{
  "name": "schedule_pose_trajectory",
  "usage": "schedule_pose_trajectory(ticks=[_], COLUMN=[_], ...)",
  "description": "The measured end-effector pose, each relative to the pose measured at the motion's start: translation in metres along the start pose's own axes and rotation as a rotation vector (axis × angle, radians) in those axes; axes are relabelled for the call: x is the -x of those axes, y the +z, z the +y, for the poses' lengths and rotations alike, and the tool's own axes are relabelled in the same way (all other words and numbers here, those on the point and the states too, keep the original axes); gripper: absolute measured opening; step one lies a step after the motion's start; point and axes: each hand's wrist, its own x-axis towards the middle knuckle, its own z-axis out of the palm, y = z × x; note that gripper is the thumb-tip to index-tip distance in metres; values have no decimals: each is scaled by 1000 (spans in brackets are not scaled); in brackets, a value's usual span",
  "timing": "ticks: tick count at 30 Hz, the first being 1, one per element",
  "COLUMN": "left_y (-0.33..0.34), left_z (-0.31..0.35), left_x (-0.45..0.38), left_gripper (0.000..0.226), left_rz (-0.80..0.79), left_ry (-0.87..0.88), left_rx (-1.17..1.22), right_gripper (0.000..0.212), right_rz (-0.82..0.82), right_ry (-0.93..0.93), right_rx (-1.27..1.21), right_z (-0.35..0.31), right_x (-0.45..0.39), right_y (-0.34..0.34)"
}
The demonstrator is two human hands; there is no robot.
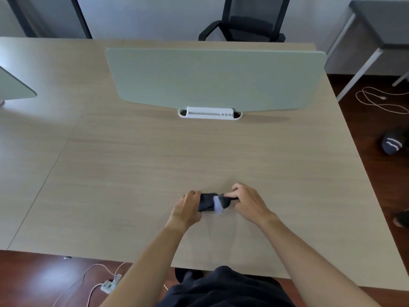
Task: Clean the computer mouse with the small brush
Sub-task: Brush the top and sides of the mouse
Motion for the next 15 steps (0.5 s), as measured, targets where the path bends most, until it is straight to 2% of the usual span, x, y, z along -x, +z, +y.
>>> schedule_pose_trajectory(ticks=[3,7,9,13,15], left_y=[-3,-5,-5,-3,-2], left_z=[3,5,7,13,15], left_x=[-1,-4,-5,-1,2], left_gripper=[32,33,37,41,46], left_rz=[-2,-14,-15,7,4], left_ry=[-27,-70,-98,-148,-159], left_rx=[4,61,101,59,-2], right_gripper=[44,43,40,48,35], right_rz=[26,100,69,-42,1], right_ry=[85,31,-3,-8,57], right_rx=[69,-123,-217,-5,52], right_z=[13,-7,-24,-25,-14], right_x=[0,-15,-21,-20,-13], right_y=[-12,-10,-4,-4,-10])
